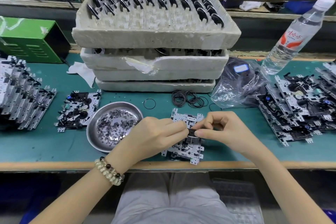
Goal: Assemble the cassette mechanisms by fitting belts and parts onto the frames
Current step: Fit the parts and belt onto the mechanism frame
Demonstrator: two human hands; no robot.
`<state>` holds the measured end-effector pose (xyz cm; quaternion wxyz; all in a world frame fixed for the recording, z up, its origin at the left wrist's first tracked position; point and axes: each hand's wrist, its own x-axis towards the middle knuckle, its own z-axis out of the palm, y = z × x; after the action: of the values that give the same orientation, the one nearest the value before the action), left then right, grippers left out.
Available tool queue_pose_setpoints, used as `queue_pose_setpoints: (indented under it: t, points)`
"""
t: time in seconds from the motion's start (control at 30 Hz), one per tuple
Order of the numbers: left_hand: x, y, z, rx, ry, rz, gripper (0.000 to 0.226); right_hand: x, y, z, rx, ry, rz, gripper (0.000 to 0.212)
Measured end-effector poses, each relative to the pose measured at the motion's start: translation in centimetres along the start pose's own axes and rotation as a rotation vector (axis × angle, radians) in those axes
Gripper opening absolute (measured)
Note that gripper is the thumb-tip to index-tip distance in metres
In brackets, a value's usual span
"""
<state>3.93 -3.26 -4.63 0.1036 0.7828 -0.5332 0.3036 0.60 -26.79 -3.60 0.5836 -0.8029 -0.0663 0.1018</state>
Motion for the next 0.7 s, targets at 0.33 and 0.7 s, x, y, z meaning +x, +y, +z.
queue_pose_setpoints:
  t: [0.33, 0.7]
  points:
    - [1.5, -1.9, -0.1, -0.535, -0.414, -0.438, 0.051, -2.8, -0.5, 1.7, -0.374, 0.248, -0.328, 0.039]
    - [3.2, -1.6, 0.6, -0.223, -0.287, -0.511, 0.022, -2.7, -0.1, 2.4, -0.516, 0.335, -0.482, 0.04]
